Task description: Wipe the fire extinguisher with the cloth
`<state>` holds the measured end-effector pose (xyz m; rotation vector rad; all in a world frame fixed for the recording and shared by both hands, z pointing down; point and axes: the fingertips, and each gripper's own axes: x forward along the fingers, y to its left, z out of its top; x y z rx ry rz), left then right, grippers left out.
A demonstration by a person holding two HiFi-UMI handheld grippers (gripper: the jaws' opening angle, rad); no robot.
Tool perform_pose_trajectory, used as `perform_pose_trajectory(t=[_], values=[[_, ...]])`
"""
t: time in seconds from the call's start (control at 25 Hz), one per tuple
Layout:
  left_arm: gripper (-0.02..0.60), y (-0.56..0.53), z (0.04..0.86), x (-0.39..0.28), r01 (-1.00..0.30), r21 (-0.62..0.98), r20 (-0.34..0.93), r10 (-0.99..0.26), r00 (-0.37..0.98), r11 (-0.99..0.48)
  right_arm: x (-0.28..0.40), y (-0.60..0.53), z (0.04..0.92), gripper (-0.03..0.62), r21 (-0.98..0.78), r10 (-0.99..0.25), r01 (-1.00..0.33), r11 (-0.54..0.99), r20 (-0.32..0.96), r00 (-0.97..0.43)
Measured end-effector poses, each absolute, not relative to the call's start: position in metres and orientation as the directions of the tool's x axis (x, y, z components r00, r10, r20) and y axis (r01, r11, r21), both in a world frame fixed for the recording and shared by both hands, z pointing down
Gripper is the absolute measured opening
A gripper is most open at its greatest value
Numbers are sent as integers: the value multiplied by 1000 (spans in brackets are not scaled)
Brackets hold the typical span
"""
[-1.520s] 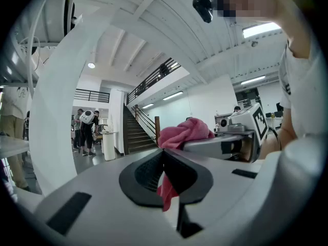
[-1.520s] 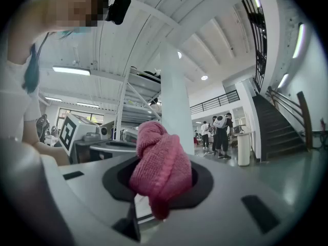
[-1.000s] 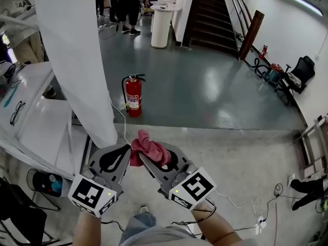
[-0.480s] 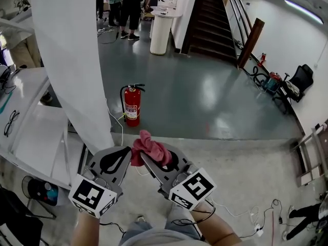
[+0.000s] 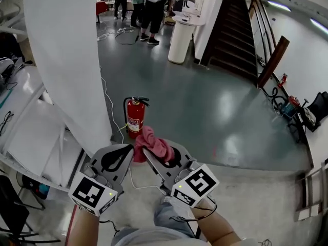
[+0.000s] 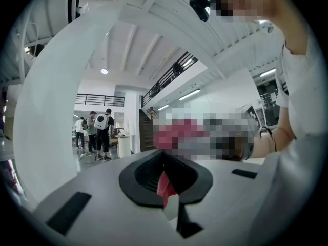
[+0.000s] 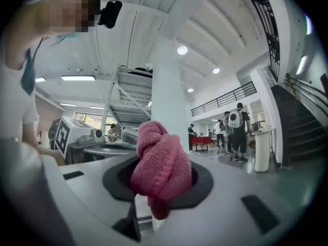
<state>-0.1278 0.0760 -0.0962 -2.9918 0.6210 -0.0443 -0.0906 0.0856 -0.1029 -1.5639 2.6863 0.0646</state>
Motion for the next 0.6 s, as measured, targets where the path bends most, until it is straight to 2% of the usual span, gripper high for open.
perform_pose_trajectory(t=[0.32,0.6], values=[[9,18,-108,-39,-549,-65,-18,-549,836,-833,8,23,-112,117,69,-780,-779,623,-15,-625],[9,-17,-91,-2,-599,-61,20,-601,799,-799,50,-21,-95,117,33,-750,-750,661,-12,-662]])
